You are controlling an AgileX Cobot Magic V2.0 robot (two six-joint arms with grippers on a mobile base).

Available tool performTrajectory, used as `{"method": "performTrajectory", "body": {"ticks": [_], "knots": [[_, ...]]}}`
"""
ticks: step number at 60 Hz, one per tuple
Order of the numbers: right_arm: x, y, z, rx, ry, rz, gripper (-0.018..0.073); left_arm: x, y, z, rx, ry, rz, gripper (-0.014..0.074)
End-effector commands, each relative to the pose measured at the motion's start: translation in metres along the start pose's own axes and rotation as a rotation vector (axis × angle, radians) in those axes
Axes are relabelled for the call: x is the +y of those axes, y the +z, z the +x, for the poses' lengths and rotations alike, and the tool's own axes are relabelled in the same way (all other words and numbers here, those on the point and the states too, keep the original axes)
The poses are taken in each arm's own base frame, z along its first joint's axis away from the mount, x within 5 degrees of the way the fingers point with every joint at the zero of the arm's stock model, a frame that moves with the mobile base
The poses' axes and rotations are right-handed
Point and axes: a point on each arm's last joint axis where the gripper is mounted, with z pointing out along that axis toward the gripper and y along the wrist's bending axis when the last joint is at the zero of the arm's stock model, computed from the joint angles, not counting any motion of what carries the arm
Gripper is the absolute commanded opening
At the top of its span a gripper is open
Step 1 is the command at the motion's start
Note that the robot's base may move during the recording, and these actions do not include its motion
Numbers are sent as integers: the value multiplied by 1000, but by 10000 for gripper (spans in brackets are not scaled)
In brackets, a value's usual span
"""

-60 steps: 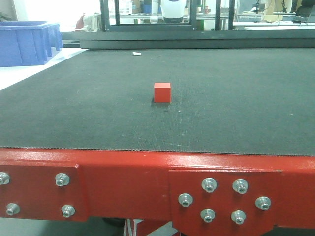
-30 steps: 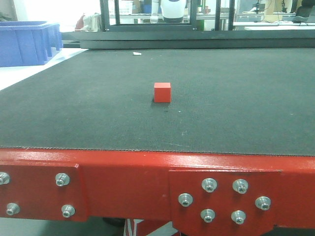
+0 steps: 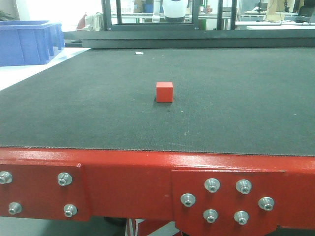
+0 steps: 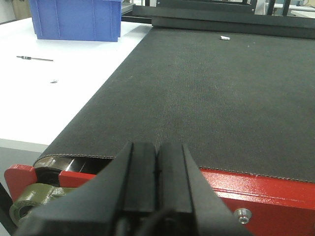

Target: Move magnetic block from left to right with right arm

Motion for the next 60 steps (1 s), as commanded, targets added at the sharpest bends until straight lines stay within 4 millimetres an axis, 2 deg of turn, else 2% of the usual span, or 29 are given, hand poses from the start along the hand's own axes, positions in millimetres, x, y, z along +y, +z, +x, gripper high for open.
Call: {"method": "performTrajectory", "body": {"ticks": [1, 6, 15, 21, 29, 46, 54, 60], "knots": [[4, 15, -31, -44, 5, -1, 538, 0, -1, -5, -85, -6, 4, -115], [7, 38, -44, 45, 5, -1, 638, 0, -1, -5, -85, -6, 4, -116], [21, 86, -72, 151, -33, -49, 639, 0, -1, -5, -85, -6, 4, -116], [44, 124, -89, 209, -41, -140, 639, 0, -1, -5, -85, -6, 4, -116], [85, 170, -99, 338, -51, -254, 639, 0, -1, -5, -85, -6, 4, -116], [167, 263, -91, 700, 38, -292, 635, 0, -1, -5, -85, -6, 4, -116], [194, 300, -74, 832, 68, -255, 634, 0, -1, -5, -85, -6, 4, -116], [205, 324, -59, 910, 88, -215, 634, 0, -1, -5, -85, -6, 4, -116]]}}
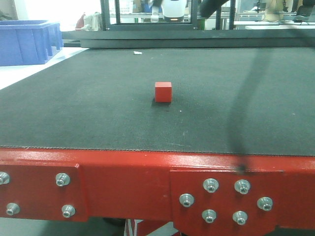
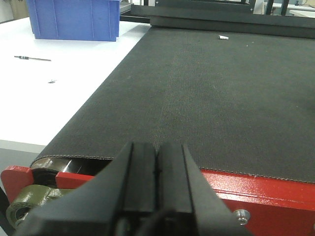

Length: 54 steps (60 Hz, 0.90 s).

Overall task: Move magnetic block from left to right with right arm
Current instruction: 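Lower the open right gripper over the red cube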

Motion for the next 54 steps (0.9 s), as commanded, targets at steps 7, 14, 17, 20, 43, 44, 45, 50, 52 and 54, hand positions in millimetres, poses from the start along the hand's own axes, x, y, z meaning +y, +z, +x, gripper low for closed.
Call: {"method": "performTrajectory", "body": {"ticks": [7, 14, 17, 20, 43, 44, 45, 50, 52, 54], "knots": [[13, 18, -32, -25, 38, 27, 634, 0, -1, -5, -85, -6, 4, -116], [9, 36, -39, -23, 41, 100, 634, 0, -1, -5, -85, -6, 4, -116], [7, 43, -42, -31, 40, 126, 634, 0, -1, -5, -85, -6, 4, -115], [6, 49, -45, -49, 45, 131, 634, 0, -1, -5, -85, -6, 4, -116], [-3, 91, -50, -125, 46, 98, 634, 0, -1, -5, -85, -6, 4, -116], [-3, 92, -50, -129, 47, 96, 634, 0, -1, -5, -85, -6, 4, -116], [-4, 95, -50, -128, 47, 97, 634, 0, -1, -5, -85, -6, 4, -116], [-8, 103, -50, -133, 49, 98, 634, 0, -1, -5, -85, -6, 4, -115], [-9, 108, -49, -130, 49, 100, 634, 0, -1, -5, -85, -6, 4, -115], [-11, 112, -48, -129, 50, 101, 634, 0, -1, -5, -85, -6, 4, -115]]}}
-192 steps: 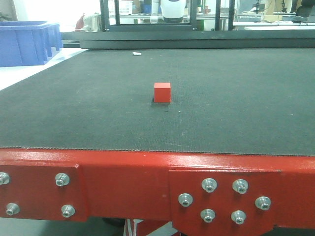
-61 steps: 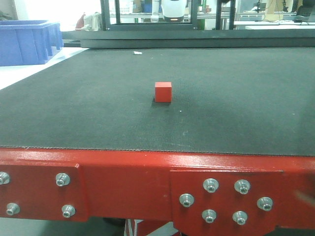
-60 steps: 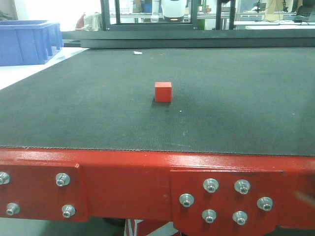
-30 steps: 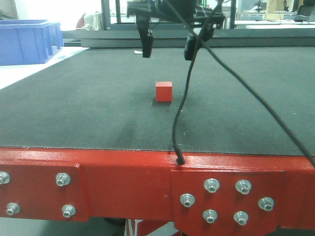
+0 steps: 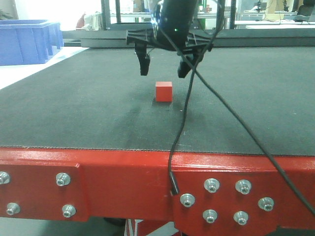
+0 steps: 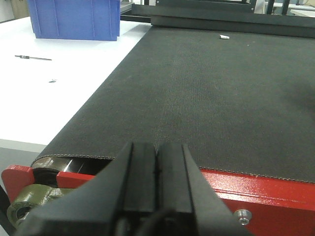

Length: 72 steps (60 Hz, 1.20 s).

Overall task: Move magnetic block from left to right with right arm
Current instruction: 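Lower the open right gripper over the red cube, then close the right gripper on the red cube and lift it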

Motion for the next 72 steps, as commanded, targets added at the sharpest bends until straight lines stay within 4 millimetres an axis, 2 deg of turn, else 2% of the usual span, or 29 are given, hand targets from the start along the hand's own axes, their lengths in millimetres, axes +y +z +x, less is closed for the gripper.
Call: {"method": "performTrajectory", "body": {"ticks": [1, 11, 22, 27, 37, 41, 51, 61, 72], "knots": [[1, -34, -28, -170, 10, -57, 634, 0, -1, -5, -85, -6, 4, -116], [-2, -16, -25, -162, 9, -49, 634, 0, -1, -5, -85, -6, 4, -115], [-2, -6, -22, -155, 7, -46, 609, 0, -1, -5, -85, -6, 4, -116], [-3, -4, -21, -144, 7, -41, 524, 0, -1, -5, -85, -6, 4, -116], [-3, -6, -21, -136, 7, -36, 272, 0, -1, -5, -85, -6, 4, -116], [-3, -10, -22, -139, 8, -37, 231, 0, -1, -5, -85, -6, 4, -116], [-3, -40, -29, -158, 0, -41, 225, 0, -1, -5, -85, -6, 4, -116], [-4, -92, -36, -184, -61, -39, 225, 0, -1, -5, -85, -6, 4, -116], [-12, -135, -27, -174, -138, -22, 225, 0, -1, -5, -85, -6, 4, -116]]}}
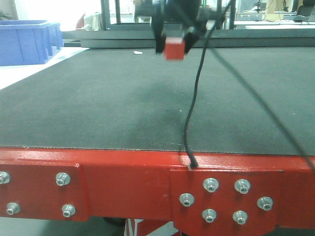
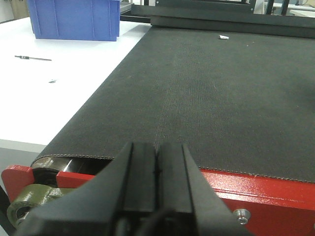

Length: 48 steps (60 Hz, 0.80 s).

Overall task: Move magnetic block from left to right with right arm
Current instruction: 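Close the right gripper on the red cube and lift it, then raise the held red cube up and away from the table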

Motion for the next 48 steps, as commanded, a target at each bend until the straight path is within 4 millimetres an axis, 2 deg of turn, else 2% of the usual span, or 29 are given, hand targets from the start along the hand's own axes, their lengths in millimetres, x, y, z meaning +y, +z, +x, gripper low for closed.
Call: {"method": "performTrajectory", "body": {"ticks": [1, 15, 31, 48], "knots": [[-7, -62, -13, -132, -49, -20, 225, 0, -1, -5, -85, -6, 4, -116], [-27, -100, 20, -163, -104, -60, 225, 0, -1, -5, -85, -6, 4, -116], [-57, -141, 77, -203, -125, -52, 225, 0, -1, -5, -85, -6, 4, -115], [-77, -185, 134, -260, -167, -59, 225, 0, -1, -5, -85, -6, 4, -116]]}}
